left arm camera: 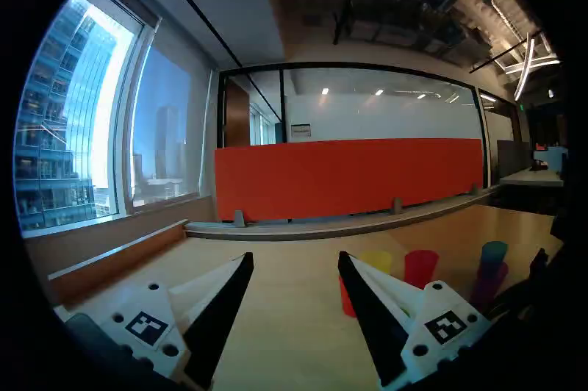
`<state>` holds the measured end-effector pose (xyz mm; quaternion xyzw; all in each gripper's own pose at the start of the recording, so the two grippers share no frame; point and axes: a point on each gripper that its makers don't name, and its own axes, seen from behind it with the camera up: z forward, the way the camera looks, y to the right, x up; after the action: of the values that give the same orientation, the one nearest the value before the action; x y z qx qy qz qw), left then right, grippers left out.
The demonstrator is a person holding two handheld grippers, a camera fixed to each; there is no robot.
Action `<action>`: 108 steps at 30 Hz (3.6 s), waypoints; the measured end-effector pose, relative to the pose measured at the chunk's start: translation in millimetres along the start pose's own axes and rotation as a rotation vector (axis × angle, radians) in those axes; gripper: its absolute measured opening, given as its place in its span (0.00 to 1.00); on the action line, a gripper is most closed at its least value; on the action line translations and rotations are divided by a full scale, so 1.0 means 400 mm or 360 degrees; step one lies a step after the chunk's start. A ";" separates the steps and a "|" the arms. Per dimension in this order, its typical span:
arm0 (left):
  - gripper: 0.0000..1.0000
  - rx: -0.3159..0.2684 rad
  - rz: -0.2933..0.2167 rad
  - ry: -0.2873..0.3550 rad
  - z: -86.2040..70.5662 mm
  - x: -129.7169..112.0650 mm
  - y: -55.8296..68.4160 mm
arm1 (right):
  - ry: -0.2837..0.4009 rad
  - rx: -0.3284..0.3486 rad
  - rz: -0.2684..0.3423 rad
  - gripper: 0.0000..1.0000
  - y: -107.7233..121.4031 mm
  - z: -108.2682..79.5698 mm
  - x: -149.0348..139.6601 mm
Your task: Pour water
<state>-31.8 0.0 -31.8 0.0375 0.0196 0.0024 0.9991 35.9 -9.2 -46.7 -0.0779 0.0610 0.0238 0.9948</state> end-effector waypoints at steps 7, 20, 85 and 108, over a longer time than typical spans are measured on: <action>0.85 -0.0008 -0.0010 0.0004 0.004 -0.032 0.007 | -0.0002 -0.0006 -0.0004 1.00 -0.004 -0.002 -0.010; 0.85 -0.0024 -0.0027 0.0004 0.021 -0.086 0.016 | -0.0012 -0.0023 0.0001 1.00 0.008 -0.013 -0.015; 0.85 -0.0034 -0.0069 -0.0055 0.038 -0.146 0.015 | -0.0038 0.0008 -0.0103 1.00 0.040 -0.038 -0.073; 0.85 -0.0034 -0.0068 -0.0055 0.039 -0.145 0.017 | 0.0026 0.0152 -0.0046 1.00 -0.024 0.030 -0.195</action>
<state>-89.1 5.1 -13.4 0.0264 0.0032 -0.0195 0.9995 -39.5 -19.7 -23.8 -0.0313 0.0689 0.0059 0.9971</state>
